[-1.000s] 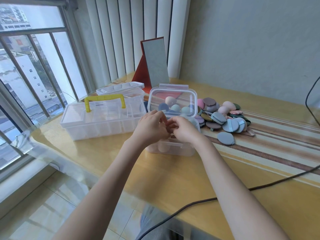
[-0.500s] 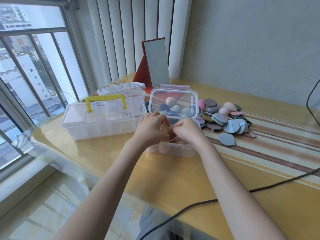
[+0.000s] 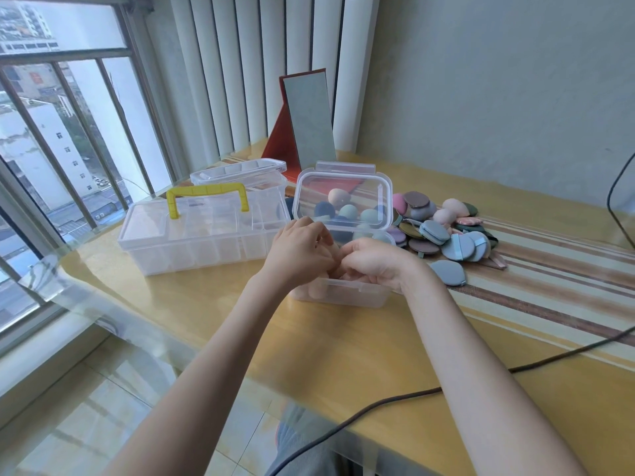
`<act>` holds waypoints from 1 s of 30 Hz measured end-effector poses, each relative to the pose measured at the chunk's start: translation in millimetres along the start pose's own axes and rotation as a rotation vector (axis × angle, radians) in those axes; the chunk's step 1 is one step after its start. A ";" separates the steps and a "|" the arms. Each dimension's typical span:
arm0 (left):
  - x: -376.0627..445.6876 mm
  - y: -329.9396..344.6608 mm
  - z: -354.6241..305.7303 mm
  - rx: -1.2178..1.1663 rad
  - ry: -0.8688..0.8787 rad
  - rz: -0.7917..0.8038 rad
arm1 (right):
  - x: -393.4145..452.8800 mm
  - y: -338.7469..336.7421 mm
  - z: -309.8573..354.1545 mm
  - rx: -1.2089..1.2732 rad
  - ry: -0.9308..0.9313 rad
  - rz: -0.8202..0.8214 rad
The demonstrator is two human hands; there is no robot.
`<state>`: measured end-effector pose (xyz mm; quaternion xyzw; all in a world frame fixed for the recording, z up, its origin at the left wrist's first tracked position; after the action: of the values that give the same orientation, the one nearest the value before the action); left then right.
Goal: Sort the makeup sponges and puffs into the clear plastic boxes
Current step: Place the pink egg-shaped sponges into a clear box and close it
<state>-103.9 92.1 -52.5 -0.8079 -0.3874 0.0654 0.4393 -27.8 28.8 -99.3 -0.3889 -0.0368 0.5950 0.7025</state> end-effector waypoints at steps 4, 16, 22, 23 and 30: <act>-0.4 1.6 1.3 -0.008 -0.007 0.020 | 2.3 -13.4 -4.6 -0.044 0.033 -0.204; -1.2 1.4 0.7 -0.055 -0.016 0.045 | -0.8 -3.1 -0.2 0.132 0.017 -0.070; -1.4 2.0 -2.1 -0.017 0.001 0.047 | 7.4 -8.9 -5.4 0.036 0.020 -0.182; -1.5 2.0 -1.7 -0.017 0.007 0.043 | 6.6 -12.6 -5.2 0.037 0.010 -0.226; -1.7 1.9 -0.4 -0.020 0.027 0.020 | -9.4 -34.2 5.1 0.079 -0.097 -0.448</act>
<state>-103.8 90.0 -54.1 -0.8170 -0.3738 0.0548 0.4357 -5.6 23.6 -71.7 -0.3139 -0.1326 0.4432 0.8291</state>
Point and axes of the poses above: each hand's wrist, its own x-axis towards the middle knuckle, its own y-axis out of the palm, z = x × y, the point moved 10 cm from there along x, towards the middle knuckle, and after that the axes turned 10 degrees about -x, right-handed, at the moved point
